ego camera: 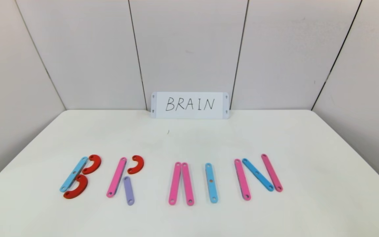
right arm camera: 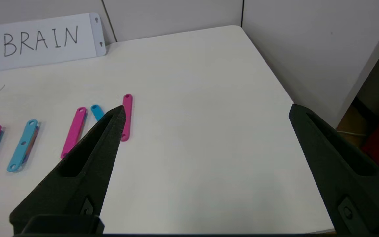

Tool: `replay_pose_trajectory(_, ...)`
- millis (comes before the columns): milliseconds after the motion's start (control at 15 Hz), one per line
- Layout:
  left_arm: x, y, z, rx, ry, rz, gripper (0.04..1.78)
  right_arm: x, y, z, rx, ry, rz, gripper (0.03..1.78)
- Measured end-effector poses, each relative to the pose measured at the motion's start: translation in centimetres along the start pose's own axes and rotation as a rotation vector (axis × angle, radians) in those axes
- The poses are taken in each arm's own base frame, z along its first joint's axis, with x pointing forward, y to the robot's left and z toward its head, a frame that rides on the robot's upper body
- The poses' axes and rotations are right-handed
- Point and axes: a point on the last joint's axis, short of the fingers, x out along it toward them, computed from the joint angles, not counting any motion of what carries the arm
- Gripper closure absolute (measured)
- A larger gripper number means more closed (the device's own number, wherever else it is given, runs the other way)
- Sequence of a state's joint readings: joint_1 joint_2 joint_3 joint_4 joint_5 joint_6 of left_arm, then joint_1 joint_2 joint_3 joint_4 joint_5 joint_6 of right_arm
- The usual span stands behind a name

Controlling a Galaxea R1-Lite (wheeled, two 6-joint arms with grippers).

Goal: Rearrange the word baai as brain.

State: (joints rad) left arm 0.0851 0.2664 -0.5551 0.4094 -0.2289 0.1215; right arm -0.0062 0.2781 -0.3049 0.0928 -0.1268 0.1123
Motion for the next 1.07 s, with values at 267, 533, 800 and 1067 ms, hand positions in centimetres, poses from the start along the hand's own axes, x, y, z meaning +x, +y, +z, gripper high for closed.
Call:
replay_pose_trajectory(267,-0.7,0.1,1.0,0.004,-0.022,0.079,0.09,-1.3,-0.2,-1.6,-0.023,-0.076,0.097,0.08)
replay_pose_trajectory(533,-1.2,0.3,1.7,-0.048,-0.05,0.15,0.09,-2.2,-0.3,-3.1,-0.118,-0.165,0.153,0.08)
replay_pose_trajectory(800,-1.2,0.4,1.8,-0.057,-0.059,0.185,0.09,-1.9,-0.4,-3.8,-0.157,-0.286,0.147,0.08)
replay_pose_trajectory(1067,-1.7,0.5,1.1,-0.034,-0.081,0.135,0.09,-1.6,-0.4,-4.6,-0.169,-0.267,0.145,0.08)
